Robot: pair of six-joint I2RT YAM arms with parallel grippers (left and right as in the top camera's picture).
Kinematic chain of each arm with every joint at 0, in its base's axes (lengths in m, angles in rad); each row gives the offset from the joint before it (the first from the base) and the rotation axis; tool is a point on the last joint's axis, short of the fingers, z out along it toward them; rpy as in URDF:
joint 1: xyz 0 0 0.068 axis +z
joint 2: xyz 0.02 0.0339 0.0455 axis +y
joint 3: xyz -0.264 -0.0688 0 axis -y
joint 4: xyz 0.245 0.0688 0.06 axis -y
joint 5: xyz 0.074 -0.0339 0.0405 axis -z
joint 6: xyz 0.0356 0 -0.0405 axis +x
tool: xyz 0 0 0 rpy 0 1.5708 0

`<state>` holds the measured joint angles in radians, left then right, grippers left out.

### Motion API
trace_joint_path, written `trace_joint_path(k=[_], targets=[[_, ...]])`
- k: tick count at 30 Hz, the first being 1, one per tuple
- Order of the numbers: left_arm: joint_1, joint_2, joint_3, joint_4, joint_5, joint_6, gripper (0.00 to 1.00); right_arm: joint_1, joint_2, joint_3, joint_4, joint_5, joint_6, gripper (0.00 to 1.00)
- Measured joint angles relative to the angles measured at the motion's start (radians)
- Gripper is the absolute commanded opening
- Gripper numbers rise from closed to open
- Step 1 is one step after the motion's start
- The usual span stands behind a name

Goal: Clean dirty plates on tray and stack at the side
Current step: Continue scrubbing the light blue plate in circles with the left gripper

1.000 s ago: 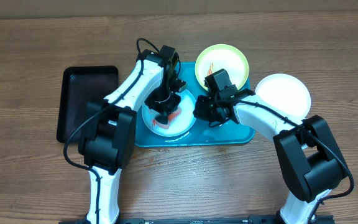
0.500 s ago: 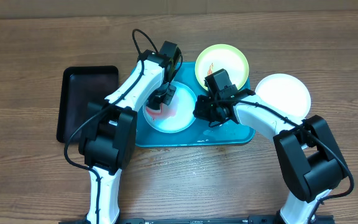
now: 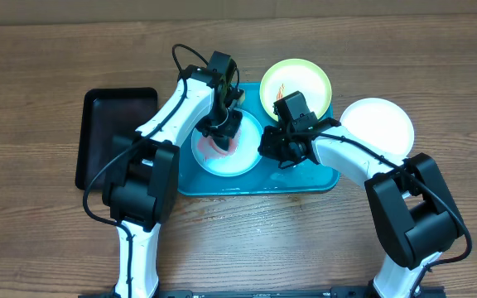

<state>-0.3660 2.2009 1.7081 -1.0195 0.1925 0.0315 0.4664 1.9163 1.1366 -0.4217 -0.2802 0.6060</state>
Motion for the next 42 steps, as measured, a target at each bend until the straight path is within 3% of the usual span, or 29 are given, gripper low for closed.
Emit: trace_joint_path(k=[5,10,17,24,30,35,42], targets=[[-0.004,0.000,0.000,-0.101,0.107,0.079,0.04,0.000,0.000,0.000,0.000,0.000,-0.004,0.04],[-0.010,0.000,0.000,-0.190,0.116,0.149,0.04,0.000,0.000,0.000,0.000,-0.001,-0.004,0.04],[-0.014,0.000,0.000,-0.183,-0.065,0.171,0.04,0.000,0.000,0.000,-0.001,-0.001,-0.004,0.04],[-0.014,0.000,0.000,-0.078,-0.298,0.093,0.04,0.000,0.000,0.000,0.000,-0.002,-0.004,0.04],[-0.014,0.000,0.000,0.040,-0.388,0.027,0.04,0.000,0.000,0.000,0.000,-0.002,-0.003,0.04],[-0.014,0.000,0.000,0.113,-0.376,-0.019,0.04,0.000,0.000,0.000,0.001,-0.001,0.000,0.04],[-0.007,0.000,0.000,0.122,-0.177,-0.034,0.04,0.000,0.000,0.000,-0.001,0.000,0.002,0.04]])
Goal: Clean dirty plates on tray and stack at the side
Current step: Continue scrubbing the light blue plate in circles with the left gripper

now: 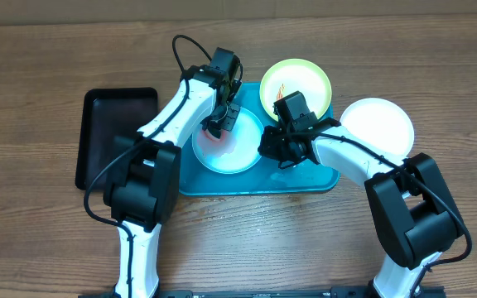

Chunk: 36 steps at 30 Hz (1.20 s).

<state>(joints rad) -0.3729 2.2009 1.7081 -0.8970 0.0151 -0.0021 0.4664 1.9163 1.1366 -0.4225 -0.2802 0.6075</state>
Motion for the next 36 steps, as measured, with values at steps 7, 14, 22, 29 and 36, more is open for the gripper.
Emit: trace_joint_path(k=[7,14,22,29,36], targets=[[-0.001,0.000,0.000,-0.048,0.287,0.035,0.04,0.000,0.000,0.000,0.002,0.000,-0.002,0.04],[-0.001,0.000,0.000,-0.037,0.315,0.045,0.04,0.000,0.000,0.000,0.001,0.000,-0.003,0.04],[-0.010,0.000,0.000,-0.051,-0.013,-0.140,0.04,0.000,0.000,0.000,0.002,-0.001,-0.006,0.04],[-0.014,0.000,0.002,-0.175,-0.192,-0.225,0.04,0.001,0.001,0.000,0.002,-0.003,-0.005,0.04],[-0.013,0.000,0.002,-0.335,-0.223,-0.234,0.04,0.001,0.002,0.000,0.003,-0.005,-0.009,0.04]])
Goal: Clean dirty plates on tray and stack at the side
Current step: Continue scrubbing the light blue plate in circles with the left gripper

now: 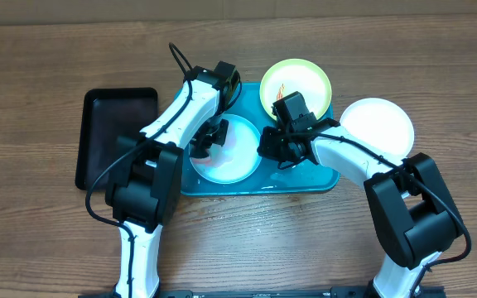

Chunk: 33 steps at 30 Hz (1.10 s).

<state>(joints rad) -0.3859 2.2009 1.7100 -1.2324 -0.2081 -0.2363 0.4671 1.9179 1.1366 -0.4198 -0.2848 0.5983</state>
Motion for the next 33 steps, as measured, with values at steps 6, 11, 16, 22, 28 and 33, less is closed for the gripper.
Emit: trace_joint_path(k=[6,11,16,22,28,33], targets=[[0.002,0.000,0.000,-0.035,0.174,0.105,0.04,0.000,0.000,0.000,-0.001,0.000,-0.001,0.04],[0.002,0.000,0.000,0.043,0.353,0.195,0.04,0.000,0.000,0.000,-0.001,0.000,0.000,0.04],[0.002,0.000,0.000,0.183,0.432,0.220,0.04,0.000,0.000,0.000,-0.001,0.000,0.000,0.04],[0.001,0.000,0.000,0.293,0.400,0.208,0.04,0.000,0.000,0.000,0.000,0.001,0.000,0.04],[-0.002,0.000,0.000,0.275,0.157,0.061,0.04,0.000,0.000,0.000,0.000,0.000,0.001,0.04],[0.000,0.000,0.048,0.160,-0.022,-0.022,0.04,0.000,0.000,0.000,0.000,0.001,0.000,0.04]])
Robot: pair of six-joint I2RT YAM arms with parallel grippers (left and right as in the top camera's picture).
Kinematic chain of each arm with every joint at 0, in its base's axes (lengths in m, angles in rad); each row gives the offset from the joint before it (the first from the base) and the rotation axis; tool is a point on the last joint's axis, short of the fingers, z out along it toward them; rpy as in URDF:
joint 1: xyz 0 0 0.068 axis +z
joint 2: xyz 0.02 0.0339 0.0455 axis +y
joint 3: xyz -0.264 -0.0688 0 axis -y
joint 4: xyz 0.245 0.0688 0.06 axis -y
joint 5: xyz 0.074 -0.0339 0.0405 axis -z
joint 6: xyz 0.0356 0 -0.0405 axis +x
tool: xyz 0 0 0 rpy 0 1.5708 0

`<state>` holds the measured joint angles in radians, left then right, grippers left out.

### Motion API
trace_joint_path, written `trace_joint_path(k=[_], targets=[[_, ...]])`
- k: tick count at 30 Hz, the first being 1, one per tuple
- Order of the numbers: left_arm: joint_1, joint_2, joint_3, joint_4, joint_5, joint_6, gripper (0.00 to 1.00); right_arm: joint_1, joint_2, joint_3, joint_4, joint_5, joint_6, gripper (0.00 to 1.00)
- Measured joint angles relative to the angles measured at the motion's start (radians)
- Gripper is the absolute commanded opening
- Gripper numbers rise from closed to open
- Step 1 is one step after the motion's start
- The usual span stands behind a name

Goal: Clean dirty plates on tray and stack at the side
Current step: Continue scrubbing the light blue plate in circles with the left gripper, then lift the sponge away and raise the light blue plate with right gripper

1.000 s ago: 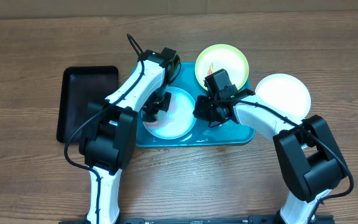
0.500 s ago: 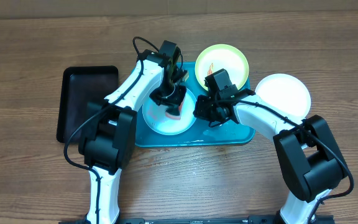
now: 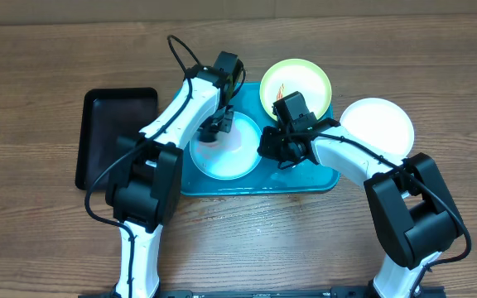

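A pale blue plate lies on the left half of the teal tray, and its face looks clean. My left gripper is low over the plate's upper-left rim. It seems shut on a small dark sponge that the fingers mostly hide. My right gripper sits at the plate's right rim and appears shut on it. On the tray's far right corner a green plate carries red-orange smears. A clean white plate rests on the table to the right of the tray.
An empty black tray lies on the wooden table left of the teal tray. The left arm's cable loops above the tray's far edge. Both arm bases stand near the table's front edge.
My left gripper has moved from the blue plate's left rim up and right to its upper-left rim. The right arm and all plates are where they were.
At first my left gripper was over the middle of the blue plate, which showed a red smear. Then it was nearer the upper-left with a smaller smear. Later it was at the left rim and the smear was gone. The right gripper stayed at the plate's right rim throughout.
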<state>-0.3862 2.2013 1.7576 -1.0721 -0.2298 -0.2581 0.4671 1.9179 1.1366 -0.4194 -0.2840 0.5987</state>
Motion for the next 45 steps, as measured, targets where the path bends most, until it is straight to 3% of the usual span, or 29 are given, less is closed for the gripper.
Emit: trace_joint_path(k=[4,9,15,19,26,33,45], targets=[[0.001,0.001,0.117,-0.086,-0.064,-0.030,0.04,0.001,0.000,0.000,-0.002,0.000,0.007,0.17],[0.002,0.001,0.292,-0.190,-0.072,-0.044,0.04,0.019,0.011,0.000,-0.011,0.007,0.029,0.22],[0.002,0.001,0.391,-0.262,-0.050,-0.054,0.04,0.051,0.011,0.000,-0.008,0.040,0.091,0.19],[0.006,0.001,0.392,-0.274,-0.043,-0.055,0.04,0.058,0.011,0.000,-0.015,0.060,0.118,0.04],[0.027,0.001,0.392,-0.275,-0.042,-0.055,0.04,0.059,0.011,0.010,-0.061,0.074,0.154,0.04],[0.063,0.001,0.392,-0.298,-0.005,-0.055,0.04,0.058,-0.022,0.045,-0.255,0.121,0.103,0.04],[0.100,0.001,0.392,-0.352,0.110,-0.051,0.04,0.166,-0.292,0.064,-0.463,0.594,0.054,0.04]])
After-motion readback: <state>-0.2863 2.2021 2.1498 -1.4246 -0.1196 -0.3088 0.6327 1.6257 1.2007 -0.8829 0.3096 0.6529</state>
